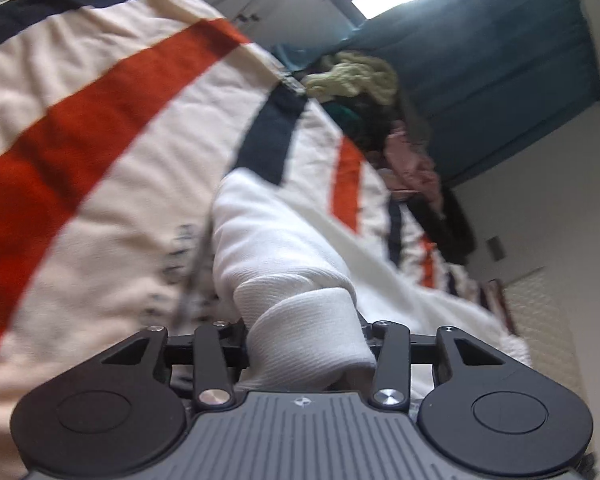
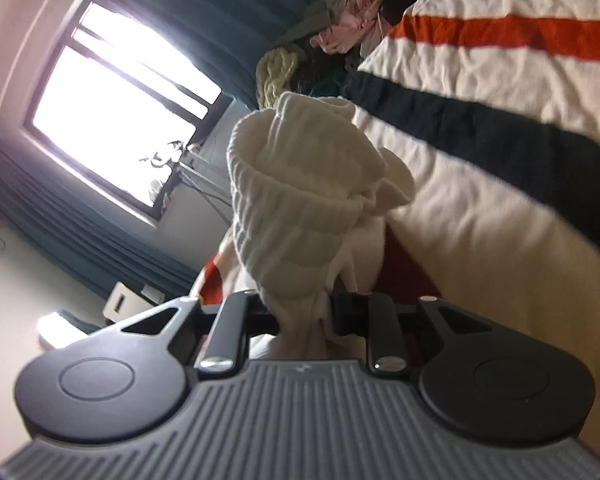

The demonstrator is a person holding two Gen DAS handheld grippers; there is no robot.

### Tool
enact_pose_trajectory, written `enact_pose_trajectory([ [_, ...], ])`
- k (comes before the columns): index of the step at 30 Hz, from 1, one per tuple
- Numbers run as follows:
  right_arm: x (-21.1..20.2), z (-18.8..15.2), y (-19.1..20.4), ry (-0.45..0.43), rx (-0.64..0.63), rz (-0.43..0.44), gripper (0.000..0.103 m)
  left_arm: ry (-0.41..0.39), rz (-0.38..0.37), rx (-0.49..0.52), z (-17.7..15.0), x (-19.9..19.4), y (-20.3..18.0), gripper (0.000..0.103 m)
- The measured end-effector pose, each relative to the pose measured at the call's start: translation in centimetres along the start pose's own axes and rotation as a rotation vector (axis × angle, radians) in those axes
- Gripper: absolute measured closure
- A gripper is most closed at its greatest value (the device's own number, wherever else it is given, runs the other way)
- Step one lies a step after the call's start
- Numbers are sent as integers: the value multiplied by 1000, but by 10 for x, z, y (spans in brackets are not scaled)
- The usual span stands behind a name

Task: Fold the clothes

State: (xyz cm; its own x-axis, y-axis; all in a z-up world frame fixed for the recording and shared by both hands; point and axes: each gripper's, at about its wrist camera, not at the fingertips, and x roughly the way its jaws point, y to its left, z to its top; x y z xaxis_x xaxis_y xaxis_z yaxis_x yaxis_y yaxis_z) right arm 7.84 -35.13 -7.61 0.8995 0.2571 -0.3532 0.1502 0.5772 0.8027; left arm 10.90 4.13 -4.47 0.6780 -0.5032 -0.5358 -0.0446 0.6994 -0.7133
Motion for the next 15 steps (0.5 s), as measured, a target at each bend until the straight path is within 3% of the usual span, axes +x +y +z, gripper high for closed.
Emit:
enact_pose_trajectory([
  [7,-10,94,-14,-74,77,-4,78,39,-75,50,30,68,-110,60],
  [11,11,160,-30,-122,123,-33,78,62,-90,108,53,143,-180,60],
  [15,42,228,-47,-190,90,-63,78,99,-119,138,75,232,-236,60],
])
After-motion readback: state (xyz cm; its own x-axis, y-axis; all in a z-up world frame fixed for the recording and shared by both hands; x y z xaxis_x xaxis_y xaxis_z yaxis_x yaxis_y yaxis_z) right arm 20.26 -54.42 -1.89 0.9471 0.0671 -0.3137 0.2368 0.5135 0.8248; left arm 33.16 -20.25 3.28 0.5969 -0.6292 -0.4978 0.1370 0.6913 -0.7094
